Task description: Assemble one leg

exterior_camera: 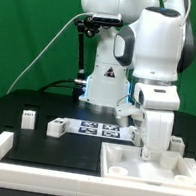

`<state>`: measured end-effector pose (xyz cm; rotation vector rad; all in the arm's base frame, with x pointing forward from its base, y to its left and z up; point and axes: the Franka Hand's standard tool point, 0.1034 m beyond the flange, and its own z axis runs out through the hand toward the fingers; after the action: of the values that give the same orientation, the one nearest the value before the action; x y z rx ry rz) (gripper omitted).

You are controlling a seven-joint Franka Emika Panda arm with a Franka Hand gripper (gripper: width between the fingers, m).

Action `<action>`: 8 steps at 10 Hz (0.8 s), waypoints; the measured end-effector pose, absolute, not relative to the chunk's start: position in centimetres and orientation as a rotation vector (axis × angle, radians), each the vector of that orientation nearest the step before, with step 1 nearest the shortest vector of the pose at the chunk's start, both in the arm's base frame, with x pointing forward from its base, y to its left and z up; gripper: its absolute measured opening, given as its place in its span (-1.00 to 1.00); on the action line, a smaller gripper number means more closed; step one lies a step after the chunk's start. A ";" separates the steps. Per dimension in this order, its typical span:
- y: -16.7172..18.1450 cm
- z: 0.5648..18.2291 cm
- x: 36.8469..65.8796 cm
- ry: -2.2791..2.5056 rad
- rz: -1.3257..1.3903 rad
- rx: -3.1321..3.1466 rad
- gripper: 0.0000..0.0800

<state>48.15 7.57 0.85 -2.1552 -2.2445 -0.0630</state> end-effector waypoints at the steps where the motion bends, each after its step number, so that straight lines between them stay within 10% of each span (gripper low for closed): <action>1: 7.6 0.9 48.4 -2.239 -0.057 -2.160 -0.85; 3: 7.4 0.8 48.3 -2.236 -0.055 -2.163 -0.84; 5: 7.4 0.8 48.3 -2.235 -0.055 -2.163 0.07; 8: 7.4 0.8 48.3 -2.235 -0.055 -2.163 0.58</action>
Offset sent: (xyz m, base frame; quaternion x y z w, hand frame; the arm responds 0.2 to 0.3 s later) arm 0.0000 0.0000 0.0000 0.0000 0.0000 0.0000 1.0000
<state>48.34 7.42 0.83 -2.1633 -2.2351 -0.0549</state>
